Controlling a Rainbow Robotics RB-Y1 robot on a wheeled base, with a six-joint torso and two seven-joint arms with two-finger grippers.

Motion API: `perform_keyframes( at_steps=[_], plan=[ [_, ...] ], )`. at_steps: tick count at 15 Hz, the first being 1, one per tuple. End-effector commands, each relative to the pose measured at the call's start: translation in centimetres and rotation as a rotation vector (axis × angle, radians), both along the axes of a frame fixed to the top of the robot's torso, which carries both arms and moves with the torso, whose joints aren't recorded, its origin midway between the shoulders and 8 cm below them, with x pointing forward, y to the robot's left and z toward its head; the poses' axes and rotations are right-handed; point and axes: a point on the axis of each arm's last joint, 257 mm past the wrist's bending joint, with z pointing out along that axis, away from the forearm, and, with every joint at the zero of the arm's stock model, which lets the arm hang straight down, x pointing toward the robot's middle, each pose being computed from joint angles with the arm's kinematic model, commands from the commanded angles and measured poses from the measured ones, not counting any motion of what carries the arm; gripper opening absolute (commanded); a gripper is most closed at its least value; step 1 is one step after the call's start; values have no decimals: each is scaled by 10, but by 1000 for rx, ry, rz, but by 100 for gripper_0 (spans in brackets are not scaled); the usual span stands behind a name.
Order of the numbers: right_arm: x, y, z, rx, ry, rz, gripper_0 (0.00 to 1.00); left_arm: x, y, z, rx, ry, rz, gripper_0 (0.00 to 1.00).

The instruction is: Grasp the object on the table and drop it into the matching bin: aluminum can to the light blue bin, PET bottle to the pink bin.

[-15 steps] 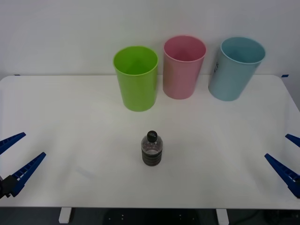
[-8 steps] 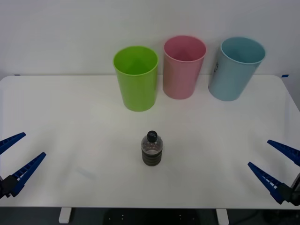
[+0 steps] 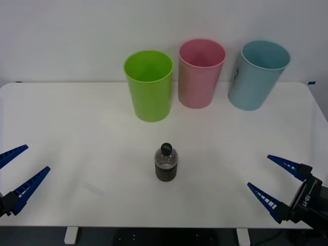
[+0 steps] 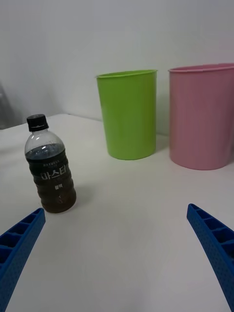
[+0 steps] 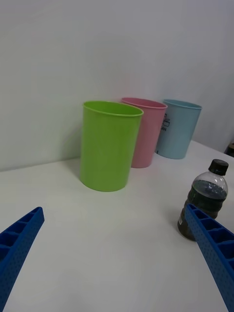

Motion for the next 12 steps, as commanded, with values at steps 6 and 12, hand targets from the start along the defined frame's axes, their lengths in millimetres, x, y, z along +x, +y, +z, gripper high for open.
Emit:
perform_keyframes(
  at_steps=[6,12],
  plan=[
    [23,58,-26,5,23,94,100,0,0,0,0,0,0,100],
    [34,102,-37,-33,9,126,100,0,0,0,0,0,0,100]
  ],
)
